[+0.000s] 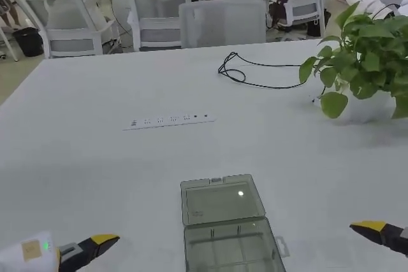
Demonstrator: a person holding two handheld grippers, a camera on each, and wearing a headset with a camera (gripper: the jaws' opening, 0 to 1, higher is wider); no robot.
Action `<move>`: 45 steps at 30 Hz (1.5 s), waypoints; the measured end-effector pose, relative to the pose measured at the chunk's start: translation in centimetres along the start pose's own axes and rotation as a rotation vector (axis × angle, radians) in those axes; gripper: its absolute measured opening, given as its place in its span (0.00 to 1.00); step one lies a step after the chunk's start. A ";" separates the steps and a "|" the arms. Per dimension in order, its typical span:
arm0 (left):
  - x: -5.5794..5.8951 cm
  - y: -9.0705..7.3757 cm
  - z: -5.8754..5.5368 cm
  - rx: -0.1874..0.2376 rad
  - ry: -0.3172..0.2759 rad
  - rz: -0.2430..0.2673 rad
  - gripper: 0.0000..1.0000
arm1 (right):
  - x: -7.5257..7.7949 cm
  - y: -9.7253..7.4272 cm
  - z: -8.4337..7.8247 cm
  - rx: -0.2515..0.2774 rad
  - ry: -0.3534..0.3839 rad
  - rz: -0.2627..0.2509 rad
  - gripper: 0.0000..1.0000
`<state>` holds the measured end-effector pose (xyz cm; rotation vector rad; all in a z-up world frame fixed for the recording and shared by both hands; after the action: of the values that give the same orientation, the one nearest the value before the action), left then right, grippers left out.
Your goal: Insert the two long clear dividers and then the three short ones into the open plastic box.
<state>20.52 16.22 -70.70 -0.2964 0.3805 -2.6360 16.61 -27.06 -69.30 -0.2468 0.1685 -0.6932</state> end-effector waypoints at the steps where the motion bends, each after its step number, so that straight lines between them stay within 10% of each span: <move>1: -0.1 0.0 0.0 -0.001 -0.001 0.003 0.99 | 0.0 0.0 0.0 0.001 0.002 -0.001 0.74; 19: -4.1 -1.7 -0.7 -0.102 -0.099 0.179 0.82 | 0.2 0.3 0.2 0.016 0.008 0.001 0.72; 37: -6.3 -2.0 -3.3 -0.383 -0.210 0.382 0.52 | 0.6 0.3 0.1 0.028 0.019 -0.008 0.71; 45: -6.6 -1.1 -3.9 -0.440 -0.220 0.404 0.51 | 0.7 0.4 -0.1 0.032 0.027 -0.008 0.70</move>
<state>24.75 21.05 -75.01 -0.5766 0.8483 -2.0818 17.31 -27.23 -69.54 -0.2079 0.1826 -0.7064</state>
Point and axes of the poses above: the centre of the closed fingertips' face, and the gripper's own axes: y roughly forward along the fingers, x roughly to its right, z roughly out of its top, the point moved 10 cm from there along -y, roughly backward along the fingers, and after that the axes turned 11 degrees about x, right-handed, at the moved point
